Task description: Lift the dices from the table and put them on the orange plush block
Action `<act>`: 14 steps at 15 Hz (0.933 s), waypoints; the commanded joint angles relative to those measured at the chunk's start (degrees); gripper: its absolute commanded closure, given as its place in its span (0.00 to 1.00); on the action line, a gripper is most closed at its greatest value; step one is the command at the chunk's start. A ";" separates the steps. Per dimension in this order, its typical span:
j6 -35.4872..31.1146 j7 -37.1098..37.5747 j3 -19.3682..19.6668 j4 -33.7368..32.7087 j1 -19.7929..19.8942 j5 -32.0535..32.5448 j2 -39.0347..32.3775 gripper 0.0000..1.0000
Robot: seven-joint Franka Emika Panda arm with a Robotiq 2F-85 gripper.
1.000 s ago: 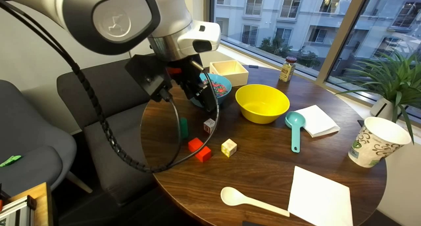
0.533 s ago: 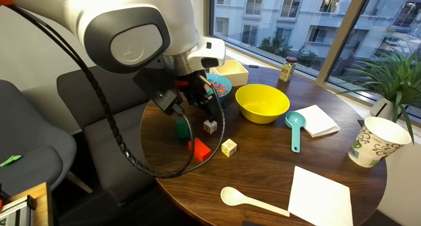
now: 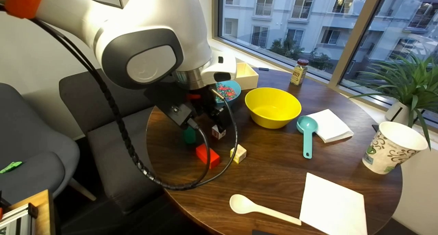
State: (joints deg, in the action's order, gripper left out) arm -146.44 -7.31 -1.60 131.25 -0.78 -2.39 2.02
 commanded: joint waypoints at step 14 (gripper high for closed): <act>-6.04 -5.35 0.36 1.21 0.46 -3.61 -3.87 0.83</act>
State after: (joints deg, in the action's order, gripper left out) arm -150.50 -10.66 -1.35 131.32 -0.43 -4.26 -1.53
